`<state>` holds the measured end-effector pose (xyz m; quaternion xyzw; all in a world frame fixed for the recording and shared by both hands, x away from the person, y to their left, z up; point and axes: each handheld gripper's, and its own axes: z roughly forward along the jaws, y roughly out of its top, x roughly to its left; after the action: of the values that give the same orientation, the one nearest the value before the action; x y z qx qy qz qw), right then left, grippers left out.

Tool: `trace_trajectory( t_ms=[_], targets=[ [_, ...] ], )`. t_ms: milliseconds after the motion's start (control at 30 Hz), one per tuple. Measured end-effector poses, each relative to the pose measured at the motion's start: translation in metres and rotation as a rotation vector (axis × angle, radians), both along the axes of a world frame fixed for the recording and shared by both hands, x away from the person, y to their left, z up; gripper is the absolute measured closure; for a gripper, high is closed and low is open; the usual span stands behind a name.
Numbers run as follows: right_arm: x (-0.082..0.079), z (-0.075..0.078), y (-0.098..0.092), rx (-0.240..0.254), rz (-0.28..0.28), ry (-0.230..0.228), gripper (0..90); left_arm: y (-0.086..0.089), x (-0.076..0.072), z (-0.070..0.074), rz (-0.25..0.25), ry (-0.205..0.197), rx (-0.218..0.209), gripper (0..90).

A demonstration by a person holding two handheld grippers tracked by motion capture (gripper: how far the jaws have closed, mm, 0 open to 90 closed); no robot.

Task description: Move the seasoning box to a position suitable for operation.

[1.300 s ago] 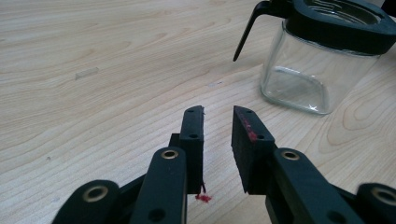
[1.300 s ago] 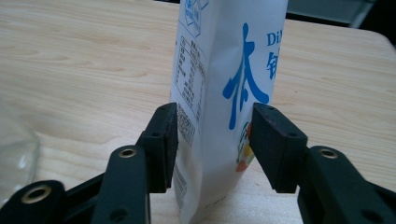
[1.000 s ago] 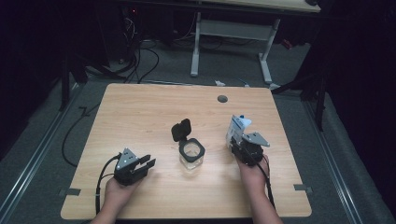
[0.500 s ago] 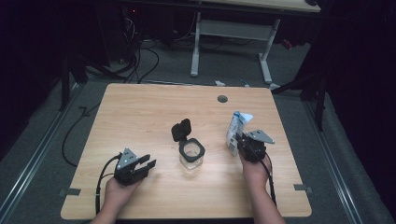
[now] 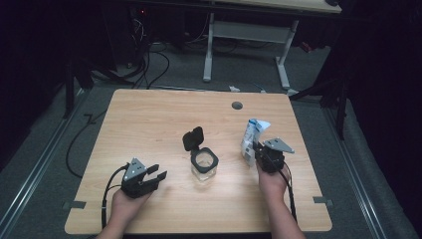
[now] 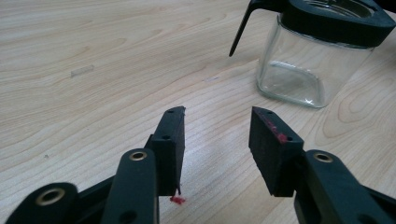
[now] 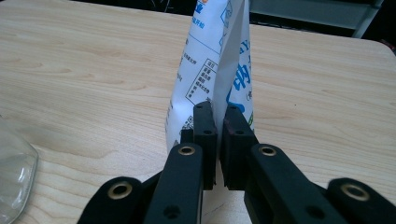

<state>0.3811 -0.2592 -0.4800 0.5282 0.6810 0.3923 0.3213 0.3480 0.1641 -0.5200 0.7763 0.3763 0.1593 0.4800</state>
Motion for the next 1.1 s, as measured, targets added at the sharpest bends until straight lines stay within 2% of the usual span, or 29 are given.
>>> trace_trajectory(
  t_ms=[167, 267, 333, 367, 467, 567, 633, 700, 933, 1033, 1100],
  targets=[
    [0.000, 0.000, -0.002, 0.006, 0.003, 0.000, 86.0, 0.000, 0.000, 0.000, 0.011, -0.004, 0.000, 51.0],
    [0.000, -0.001, -0.002, 0.028, -0.003, -0.013, 83.9, 0.000, 0.000, 0.000, 0.021, -0.008, 0.000, 47.2],
    [0.000, -0.001, -0.001, 0.028, -0.024, -0.021, 76.5, 0.001, 0.001, 0.000, 0.021, -0.006, 0.000, 46.7],
    [0.000, 0.000, 0.001, 0.026, -0.042, -0.023, 68.8, 0.001, 0.000, 0.000, 0.023, -0.003, -0.004, 46.8],
    [0.003, -0.002, 0.004, 0.015, -0.050, -0.013, 63.3, 0.000, 0.000, 0.000, 0.018, -0.004, -0.002, 46.7],
    [0.004, -0.005, 0.007, 0.003, -0.052, -0.015, 68.7, 0.001, 0.000, 0.000, 0.022, -0.001, -0.007, 46.7],
    [0.002, -0.004, 0.008, -0.004, -0.040, -0.026, 80.3, 0.002, 0.000, 0.000, 0.023, -0.001, -0.008, 46.7],
    [0.002, -0.004, 0.008, -0.016, -0.032, -0.030, 84.4, 0.003, 0.001, 0.000, 0.025, 0.000, -0.010, 46.7],
    [0.004, 0.001, 0.002, -0.025, -0.002, -0.010, 88.8, 0.002, 0.001, 0.001, 0.032, -0.015, -0.007, 44.6],
    [0.004, 0.004, -0.002, -0.006, 0.020, 0.006, 89.2, 0.002, 0.001, 0.000, 0.032, -0.015, -0.002, 43.4],
    [0.002, 0.006, -0.003, -0.016, 0.033, 0.013, 89.3, 0.001, 0.001, 0.000, 0.030, -0.017, -0.005, 43.2]
  ],
)
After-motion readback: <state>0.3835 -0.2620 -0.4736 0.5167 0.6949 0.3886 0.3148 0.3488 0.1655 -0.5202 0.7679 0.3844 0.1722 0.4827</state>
